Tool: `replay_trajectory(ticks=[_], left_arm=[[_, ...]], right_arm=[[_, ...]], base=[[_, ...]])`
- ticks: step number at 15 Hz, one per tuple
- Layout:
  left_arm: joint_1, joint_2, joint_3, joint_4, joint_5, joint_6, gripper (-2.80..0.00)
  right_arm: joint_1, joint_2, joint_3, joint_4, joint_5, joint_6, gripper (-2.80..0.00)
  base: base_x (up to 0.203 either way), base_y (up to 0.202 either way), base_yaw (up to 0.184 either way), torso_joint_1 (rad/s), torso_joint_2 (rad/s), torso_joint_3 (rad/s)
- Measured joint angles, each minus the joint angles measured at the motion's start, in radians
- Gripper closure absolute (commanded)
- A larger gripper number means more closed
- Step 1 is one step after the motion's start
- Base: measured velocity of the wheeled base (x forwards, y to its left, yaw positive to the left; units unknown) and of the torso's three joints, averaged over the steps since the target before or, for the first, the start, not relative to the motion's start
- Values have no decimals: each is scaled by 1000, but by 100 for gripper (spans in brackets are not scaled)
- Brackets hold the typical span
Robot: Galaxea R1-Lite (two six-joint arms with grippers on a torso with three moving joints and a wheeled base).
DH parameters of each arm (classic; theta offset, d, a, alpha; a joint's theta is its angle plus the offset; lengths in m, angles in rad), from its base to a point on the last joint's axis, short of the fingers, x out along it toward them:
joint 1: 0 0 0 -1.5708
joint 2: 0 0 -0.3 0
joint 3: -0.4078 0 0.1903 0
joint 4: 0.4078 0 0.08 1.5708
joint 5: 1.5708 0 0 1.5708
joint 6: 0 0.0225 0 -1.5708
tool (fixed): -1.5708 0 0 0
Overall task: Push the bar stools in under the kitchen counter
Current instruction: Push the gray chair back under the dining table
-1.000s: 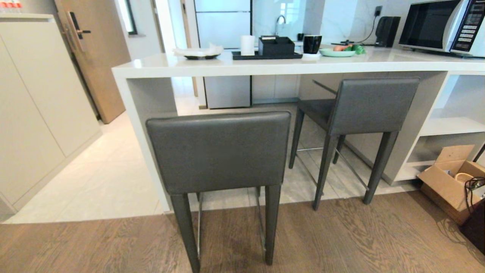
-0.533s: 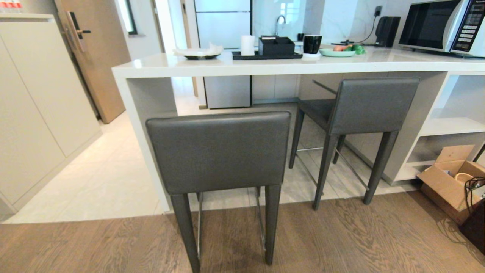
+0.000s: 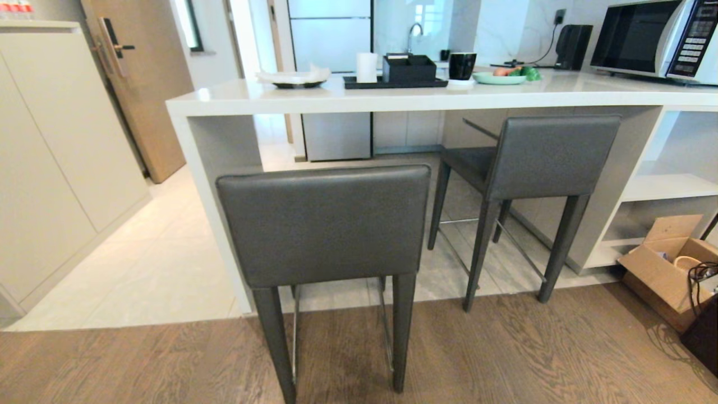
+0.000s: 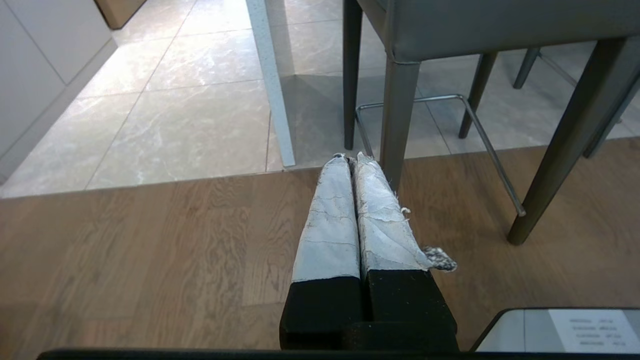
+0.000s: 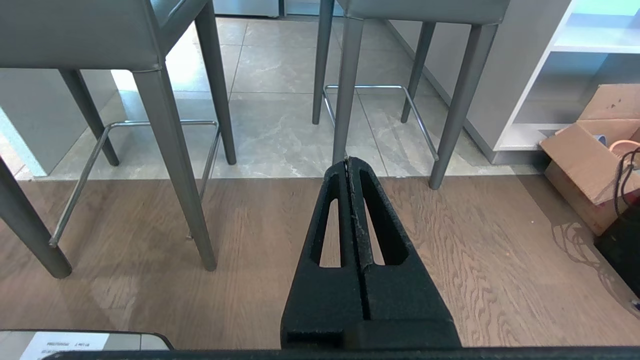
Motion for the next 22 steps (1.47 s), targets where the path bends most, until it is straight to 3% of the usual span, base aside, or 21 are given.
replay_trajectory(ticks=[8, 16, 22], left_arm=[[0, 0, 2, 0, -2, -25, 0], [0, 0, 1, 1, -4, -20, 0], [0, 0, 1, 1, -7, -21, 0]], right_arm=[[0, 0, 0, 0, -2, 8, 0], [0, 0, 0, 0, -2, 11, 0], [0, 0, 0, -1, -2, 13, 0]], base=[[0, 0, 0, 0, 0, 0], [-1, 163, -2, 3, 1, 3], [11, 11, 0, -1, 0, 2]])
